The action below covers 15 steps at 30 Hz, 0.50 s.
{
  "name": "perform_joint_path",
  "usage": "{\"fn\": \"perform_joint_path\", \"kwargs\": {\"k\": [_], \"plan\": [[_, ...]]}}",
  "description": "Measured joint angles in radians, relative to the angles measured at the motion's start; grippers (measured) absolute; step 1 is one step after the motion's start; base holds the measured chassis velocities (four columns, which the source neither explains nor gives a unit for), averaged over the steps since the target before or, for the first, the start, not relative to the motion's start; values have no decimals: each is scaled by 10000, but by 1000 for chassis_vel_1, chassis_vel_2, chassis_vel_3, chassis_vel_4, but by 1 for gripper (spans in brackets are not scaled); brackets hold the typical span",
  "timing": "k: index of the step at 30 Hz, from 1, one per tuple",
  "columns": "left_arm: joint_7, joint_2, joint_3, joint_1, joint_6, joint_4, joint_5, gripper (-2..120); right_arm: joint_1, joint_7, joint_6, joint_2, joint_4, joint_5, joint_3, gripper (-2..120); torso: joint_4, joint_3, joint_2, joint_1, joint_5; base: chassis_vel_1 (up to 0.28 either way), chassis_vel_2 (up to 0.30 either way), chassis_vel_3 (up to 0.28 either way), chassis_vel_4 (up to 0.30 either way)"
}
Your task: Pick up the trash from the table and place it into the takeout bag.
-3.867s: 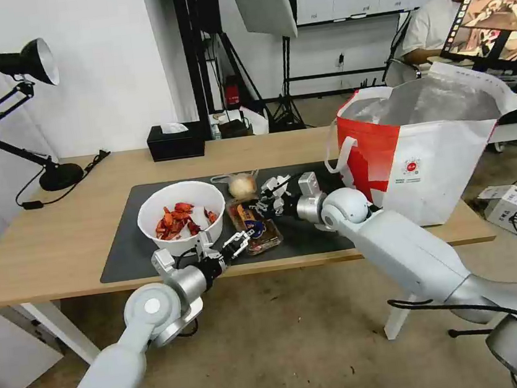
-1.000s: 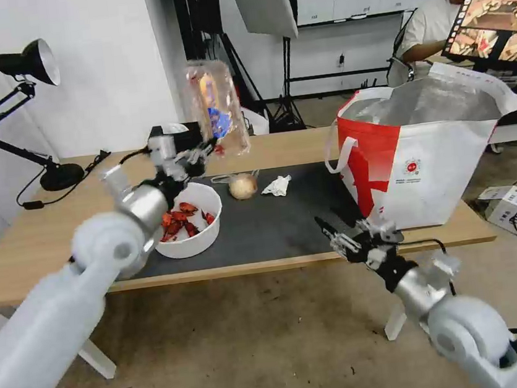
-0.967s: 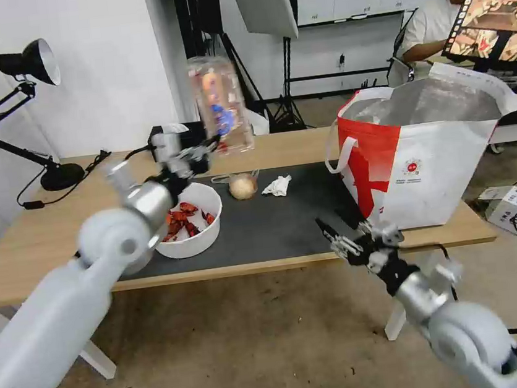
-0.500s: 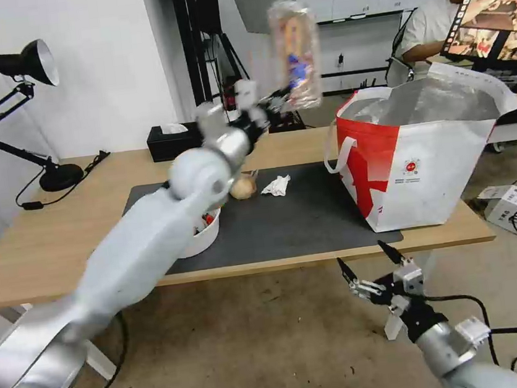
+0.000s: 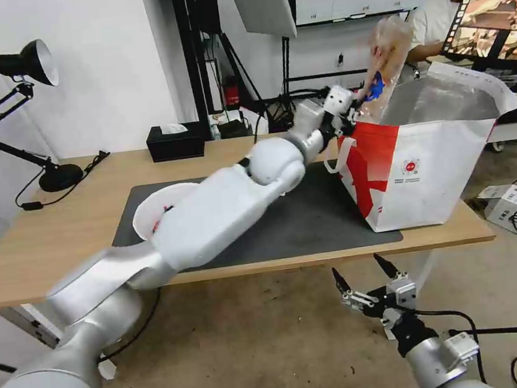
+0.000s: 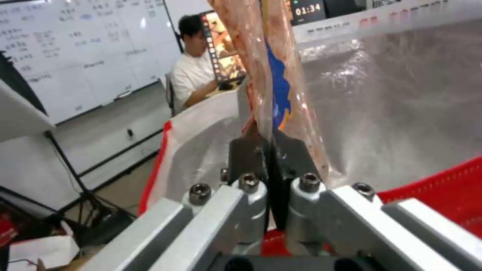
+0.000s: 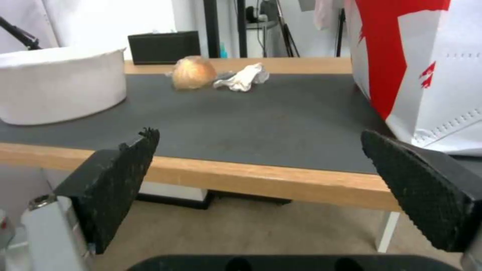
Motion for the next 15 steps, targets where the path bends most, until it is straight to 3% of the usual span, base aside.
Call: {"fn": "perform_joint_path", "kwargs": {"k": [7, 15], "plan": [[384, -13, 151, 6, 204, -66, -216, 0, -9, -9, -23, -8, -14, 29, 49, 100, 2, 0, 0, 0, -2, 0, 0, 0, 0], [394, -276, 146, -198, 234, 99, -597, 28, 125, -45, -70, -42, -175, 47, -80, 100, -1, 0, 0, 0, -1, 0, 0, 0, 0]]}}
